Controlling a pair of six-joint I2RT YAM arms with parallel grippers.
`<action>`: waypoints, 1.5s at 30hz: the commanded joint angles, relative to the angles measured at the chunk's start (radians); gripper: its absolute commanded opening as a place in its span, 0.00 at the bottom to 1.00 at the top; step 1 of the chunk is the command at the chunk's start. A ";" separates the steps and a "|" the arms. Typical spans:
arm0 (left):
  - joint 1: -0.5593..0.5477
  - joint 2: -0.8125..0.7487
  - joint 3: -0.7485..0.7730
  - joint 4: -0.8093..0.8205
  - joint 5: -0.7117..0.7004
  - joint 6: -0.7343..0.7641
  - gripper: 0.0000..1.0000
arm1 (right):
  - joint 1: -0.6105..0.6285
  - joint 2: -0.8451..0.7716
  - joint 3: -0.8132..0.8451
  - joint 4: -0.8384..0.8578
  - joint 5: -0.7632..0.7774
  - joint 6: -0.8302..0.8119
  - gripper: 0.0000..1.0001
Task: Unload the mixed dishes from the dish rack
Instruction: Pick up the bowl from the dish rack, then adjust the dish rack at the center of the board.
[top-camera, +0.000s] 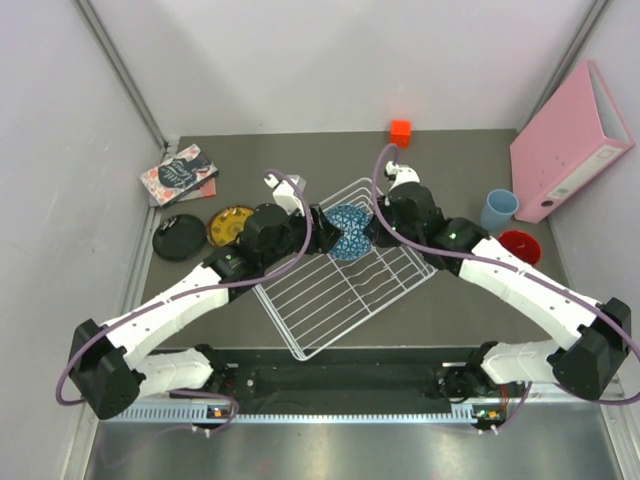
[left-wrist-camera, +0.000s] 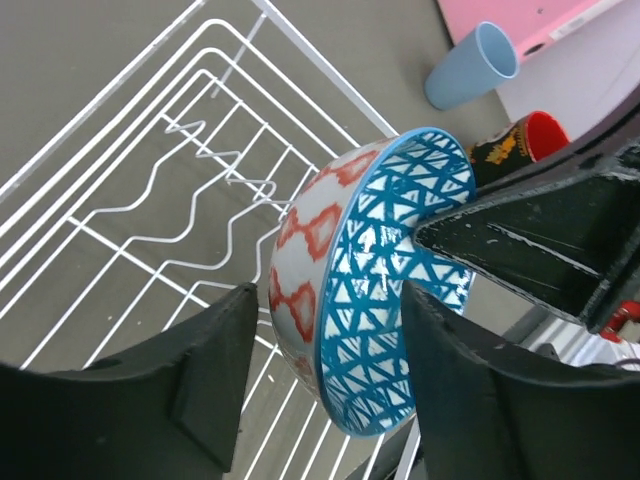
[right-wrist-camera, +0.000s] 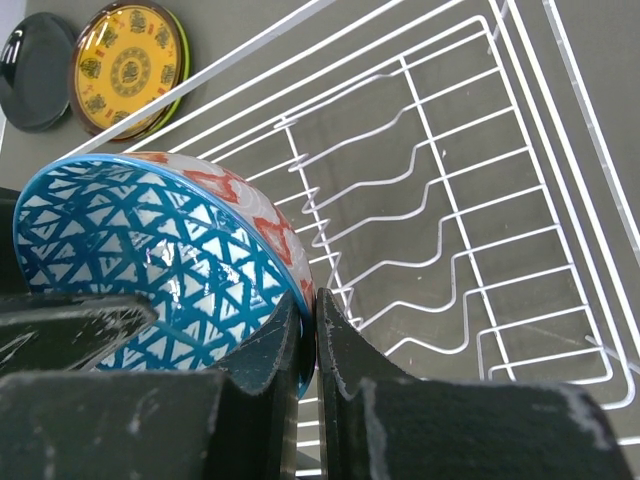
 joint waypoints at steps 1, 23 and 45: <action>-0.020 0.011 0.067 -0.058 -0.099 0.044 0.59 | 0.021 -0.007 0.076 0.082 0.026 -0.008 0.00; -0.074 0.034 0.080 -0.090 -0.179 0.051 0.00 | 0.082 -0.020 0.073 0.052 0.138 -0.052 0.40; -0.068 -0.181 0.077 -0.207 -0.305 0.059 0.00 | -0.224 -0.002 -0.103 -0.004 0.322 -0.054 0.99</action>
